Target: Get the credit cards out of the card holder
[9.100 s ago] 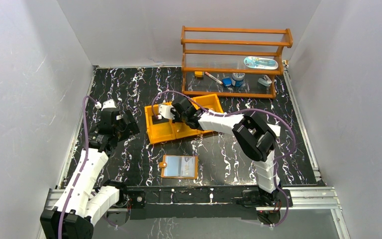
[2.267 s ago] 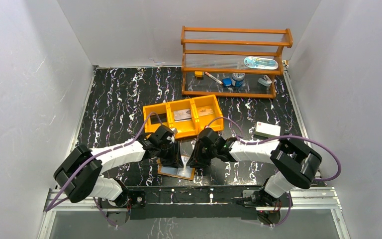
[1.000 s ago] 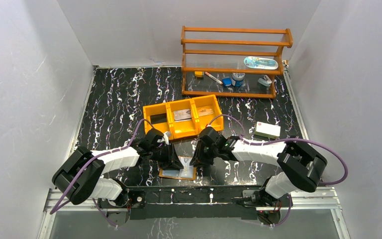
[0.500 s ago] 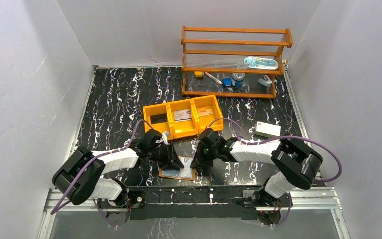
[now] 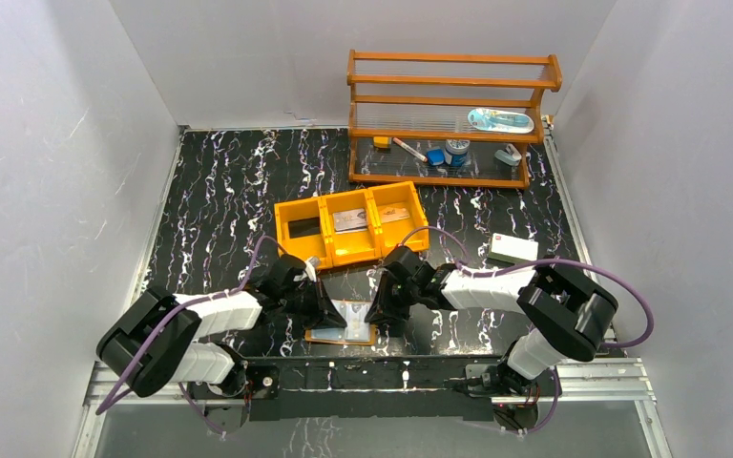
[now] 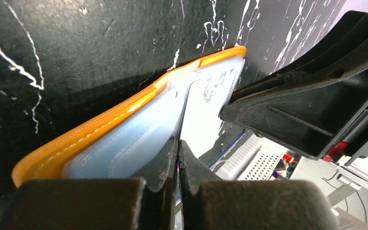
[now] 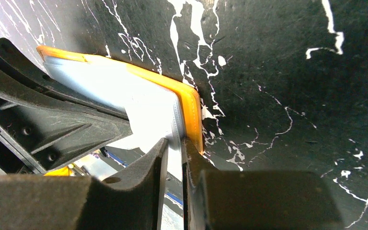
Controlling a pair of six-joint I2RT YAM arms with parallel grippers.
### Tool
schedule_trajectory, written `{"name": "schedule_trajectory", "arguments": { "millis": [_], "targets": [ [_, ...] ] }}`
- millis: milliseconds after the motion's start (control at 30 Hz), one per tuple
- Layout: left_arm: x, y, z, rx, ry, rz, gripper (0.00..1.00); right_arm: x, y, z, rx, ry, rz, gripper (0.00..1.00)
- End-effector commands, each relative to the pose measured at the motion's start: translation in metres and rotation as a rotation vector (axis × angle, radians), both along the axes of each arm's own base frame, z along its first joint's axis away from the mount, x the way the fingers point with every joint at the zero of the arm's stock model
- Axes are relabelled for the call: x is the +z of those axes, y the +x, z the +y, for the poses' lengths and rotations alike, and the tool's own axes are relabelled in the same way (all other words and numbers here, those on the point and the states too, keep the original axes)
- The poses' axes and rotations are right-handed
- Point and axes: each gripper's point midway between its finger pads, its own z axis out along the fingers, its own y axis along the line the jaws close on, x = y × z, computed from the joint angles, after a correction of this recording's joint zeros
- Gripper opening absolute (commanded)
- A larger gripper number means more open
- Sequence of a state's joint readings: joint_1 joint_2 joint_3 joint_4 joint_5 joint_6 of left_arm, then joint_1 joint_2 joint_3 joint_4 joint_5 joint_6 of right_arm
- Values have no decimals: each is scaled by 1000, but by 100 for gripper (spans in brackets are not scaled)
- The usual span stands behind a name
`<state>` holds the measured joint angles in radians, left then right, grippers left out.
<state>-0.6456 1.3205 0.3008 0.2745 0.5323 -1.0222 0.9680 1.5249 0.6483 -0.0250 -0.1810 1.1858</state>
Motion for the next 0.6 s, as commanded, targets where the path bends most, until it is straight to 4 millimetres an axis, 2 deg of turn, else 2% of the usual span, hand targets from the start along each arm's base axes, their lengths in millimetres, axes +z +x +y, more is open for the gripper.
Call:
{"name": "schedule_trajectory", "arguments": {
  "millis": [0,200,567],
  "targets": [
    [12,8,-4,-8,11,-64,0,-12,-8,-1,9,-13,12,24],
    [18,10,-3,-28,31,-88,0,-7,-5,2,1,8,-1,24],
    [19,12,7,-29,96,-123,0,-15,-7,-3,-10,-17,13,24]
  ]
}}
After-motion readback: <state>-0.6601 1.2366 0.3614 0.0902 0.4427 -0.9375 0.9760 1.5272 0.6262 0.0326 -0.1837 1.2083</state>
